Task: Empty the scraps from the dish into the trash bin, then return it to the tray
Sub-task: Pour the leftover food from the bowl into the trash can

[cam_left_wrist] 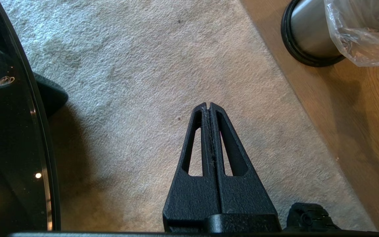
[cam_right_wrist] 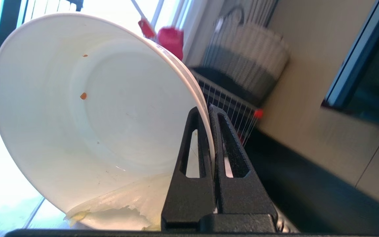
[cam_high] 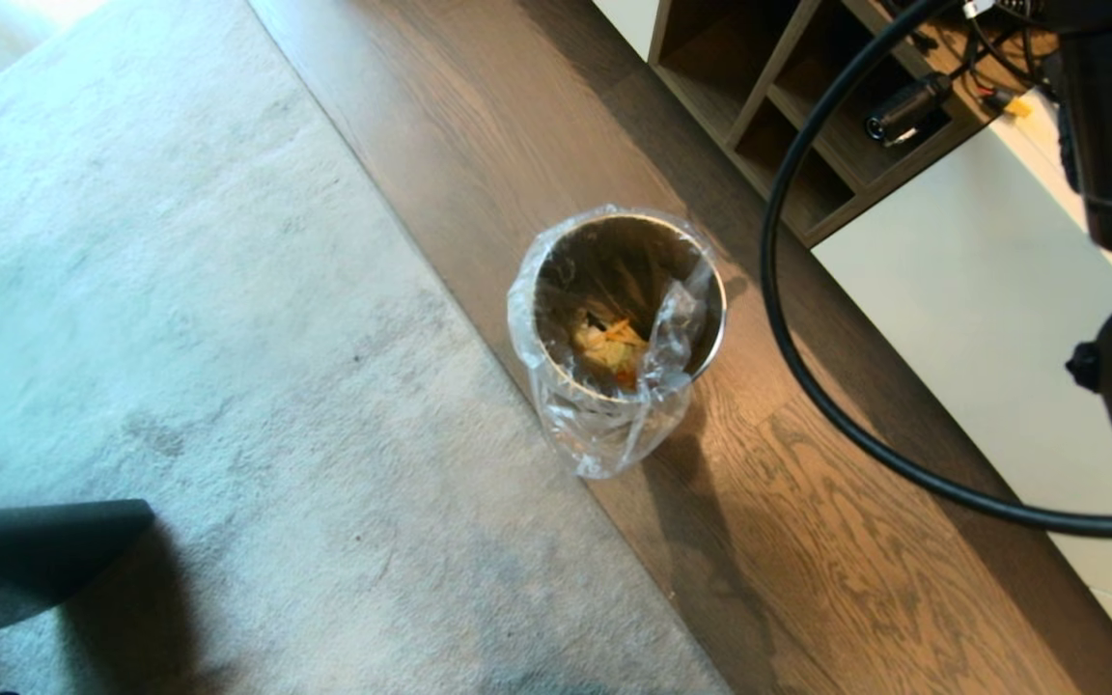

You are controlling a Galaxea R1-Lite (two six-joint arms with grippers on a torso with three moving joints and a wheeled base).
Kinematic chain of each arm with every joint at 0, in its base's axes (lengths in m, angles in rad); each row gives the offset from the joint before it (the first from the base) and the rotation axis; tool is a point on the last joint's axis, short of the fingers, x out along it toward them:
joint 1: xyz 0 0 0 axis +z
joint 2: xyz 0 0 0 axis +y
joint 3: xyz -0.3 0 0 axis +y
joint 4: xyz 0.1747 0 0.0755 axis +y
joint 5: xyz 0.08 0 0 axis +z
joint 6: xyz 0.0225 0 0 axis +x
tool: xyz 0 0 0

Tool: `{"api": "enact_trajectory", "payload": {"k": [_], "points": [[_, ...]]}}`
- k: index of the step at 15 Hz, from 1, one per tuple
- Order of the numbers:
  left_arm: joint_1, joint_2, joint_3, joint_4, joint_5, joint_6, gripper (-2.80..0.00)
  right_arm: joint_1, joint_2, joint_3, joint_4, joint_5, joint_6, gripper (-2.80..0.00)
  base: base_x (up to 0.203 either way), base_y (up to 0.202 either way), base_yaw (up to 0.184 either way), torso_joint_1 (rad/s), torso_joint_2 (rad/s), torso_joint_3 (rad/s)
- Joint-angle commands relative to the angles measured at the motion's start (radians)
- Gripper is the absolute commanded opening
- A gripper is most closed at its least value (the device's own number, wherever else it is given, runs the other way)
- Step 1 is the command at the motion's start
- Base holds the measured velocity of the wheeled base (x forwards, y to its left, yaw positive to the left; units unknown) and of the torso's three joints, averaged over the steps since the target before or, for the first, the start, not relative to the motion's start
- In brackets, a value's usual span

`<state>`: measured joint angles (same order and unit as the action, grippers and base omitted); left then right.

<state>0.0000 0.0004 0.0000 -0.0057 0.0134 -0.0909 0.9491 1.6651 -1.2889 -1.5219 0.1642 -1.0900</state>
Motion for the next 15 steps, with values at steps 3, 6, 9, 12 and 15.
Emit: {"api": "enact_trajectory", "payload": {"k": [3, 6, 9, 12, 15], "points": [[0.0, 0.0, 0.0, 0.0, 0.0, -0.001, -2.8, 0.001, -0.013, 0.125, -0.025, -0.16, 0.071, -2.8, 0.0, 0.0, 0.0, 0.0, 0.0, 0.0], [0.0, 0.0, 0.0, 0.0, 0.0, -0.001, -2.8, 0.0, -0.035, 0.299, 0.002, -0.324, 0.126, -2.8, 0.0, 0.0, 0.0, 0.0, 0.0, 0.0], [0.0, 0.0, 0.0, 0.0, 0.0, -0.001, -2.8, -0.003, -0.087, 0.399, 0.154, -0.528, 0.263, -2.8, 0.0, 0.0, 0.0, 0.0, 0.0, 0.0], [0.0, 0.0, 0.0, 0.0, 0.0, -0.001, -2.8, -0.037, -0.138, 0.422, 0.28, -0.564, 0.338, -2.8, 0.0, 0.0, 0.0, 0.0, 0.0, 0.0], [0.0, 0.0, 0.0, 0.0, 0.0, -0.001, -2.8, -0.113, -0.154, 0.483, 0.296, -0.565, 0.379, -2.8, 0.0, 0.0, 0.0, 0.0, 0.0, 0.0]]}}
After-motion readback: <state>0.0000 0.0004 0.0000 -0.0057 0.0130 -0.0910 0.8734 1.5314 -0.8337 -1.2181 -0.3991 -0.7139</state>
